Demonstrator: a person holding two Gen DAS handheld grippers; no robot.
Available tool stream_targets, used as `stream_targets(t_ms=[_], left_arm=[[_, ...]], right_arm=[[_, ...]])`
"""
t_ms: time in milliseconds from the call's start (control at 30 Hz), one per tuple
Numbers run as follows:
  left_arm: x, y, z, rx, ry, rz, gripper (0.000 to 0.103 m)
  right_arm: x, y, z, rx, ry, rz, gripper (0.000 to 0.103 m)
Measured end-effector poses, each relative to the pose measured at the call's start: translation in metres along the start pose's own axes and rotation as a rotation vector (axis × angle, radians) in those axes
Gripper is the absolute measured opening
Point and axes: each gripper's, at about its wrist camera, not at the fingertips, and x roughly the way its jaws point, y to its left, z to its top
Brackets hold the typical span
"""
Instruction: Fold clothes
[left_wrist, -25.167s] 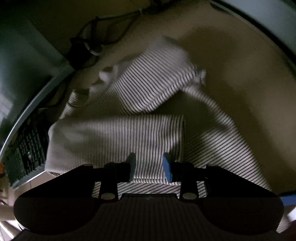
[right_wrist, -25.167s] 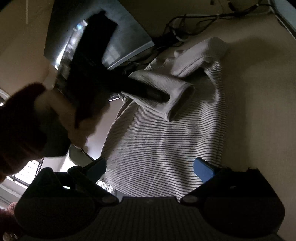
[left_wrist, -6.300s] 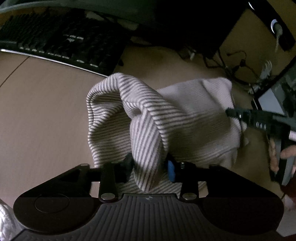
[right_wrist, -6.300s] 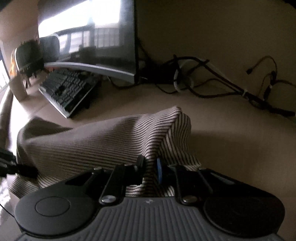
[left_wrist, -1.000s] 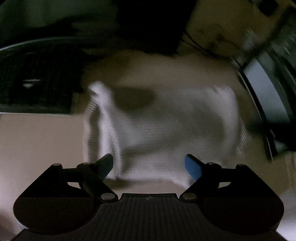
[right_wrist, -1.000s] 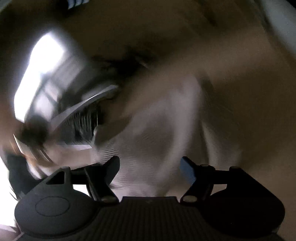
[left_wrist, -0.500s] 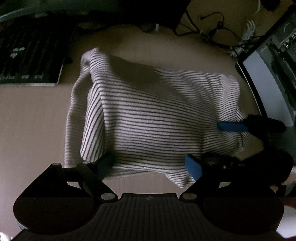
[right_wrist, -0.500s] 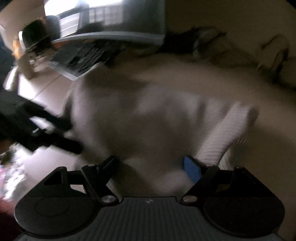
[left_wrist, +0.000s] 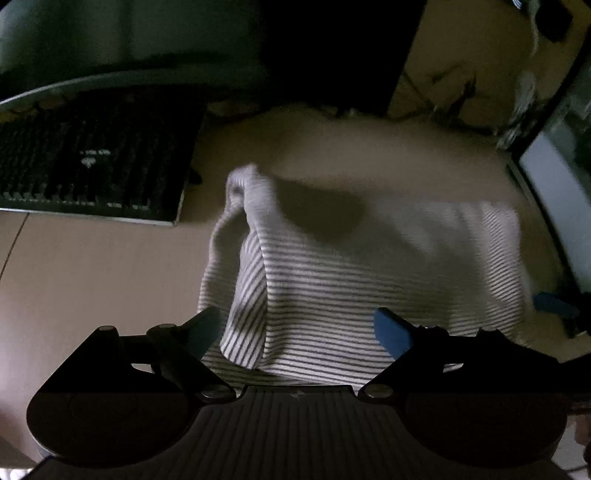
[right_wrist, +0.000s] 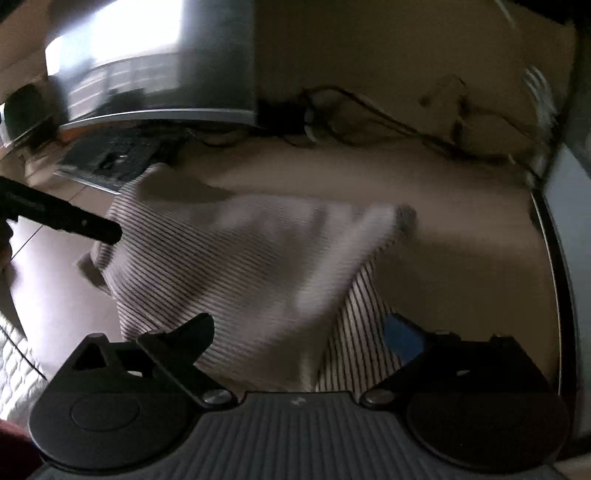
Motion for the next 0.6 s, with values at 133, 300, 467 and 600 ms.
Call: stream_targets(t_ms=[133,300,467,600], left_arm=[[0.016,0.001,0.003,0.018,0.058,0.013,0.090],[0.014,-0.007,0.006,0.078,0.045,-0.010,0.051],[-0.015,-0.008,0.024,0.152,-0.087,-0.005,0.026],[-0.039,-0.004,0.051,0.137,-0.284,0.046,0.017]], right_arm=[[0.012,-0.001,-0.005,0.052,0.008,-0.039,0.099],[0.038,0.005,0.001,0.037,0.038,-0.030,0.061],[0.026,0.013,0.019,-0.108,-0.006,-0.036,0.015],[0.007,0.003,0.058,-0.146,-0.158,-0.101,0.012]])
